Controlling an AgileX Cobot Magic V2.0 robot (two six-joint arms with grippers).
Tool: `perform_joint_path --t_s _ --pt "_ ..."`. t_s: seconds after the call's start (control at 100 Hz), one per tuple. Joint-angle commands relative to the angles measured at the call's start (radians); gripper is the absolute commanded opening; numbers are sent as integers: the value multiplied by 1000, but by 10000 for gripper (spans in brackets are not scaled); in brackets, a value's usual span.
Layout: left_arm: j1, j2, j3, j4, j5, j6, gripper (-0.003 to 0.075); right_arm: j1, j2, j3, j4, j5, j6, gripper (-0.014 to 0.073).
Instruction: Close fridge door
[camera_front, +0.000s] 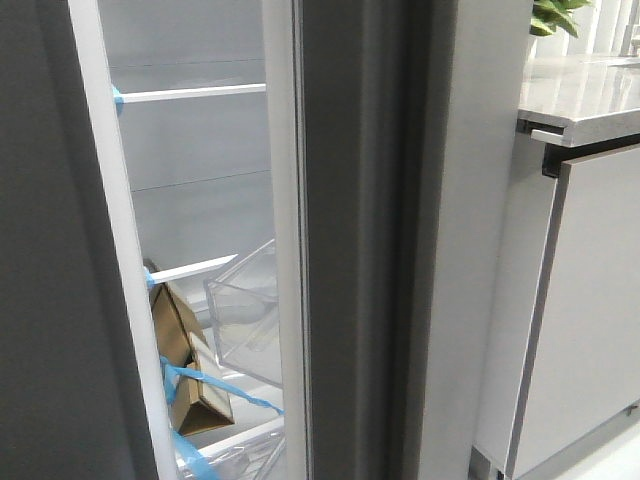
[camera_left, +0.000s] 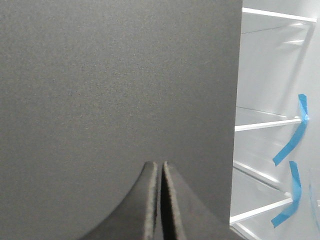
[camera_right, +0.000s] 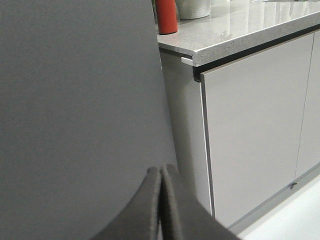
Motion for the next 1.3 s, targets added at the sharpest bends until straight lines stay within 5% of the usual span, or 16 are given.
perform_joint_path --t_s 0.0,0.33,0.779,1.119,1.289 --pt "1 -11 35 -4 -73 -2 -20 -5 -21 18 -10 -80 -4 -46" --pt "1 -11 35 -4 -73 -2 -20 -5 -21 3 75 -243 -2 -46" --pt "1 -11 35 -4 -73 -2 -20 -5 219 -524 149 284 -2 -46" --pt "1 -11 35 -4 -73 -2 -20 -5 576 -788 291 389 -32 -46" --pt "1 -11 35 -4 -73 -2 -20 -5 723 -847 480 396 -205 -46"
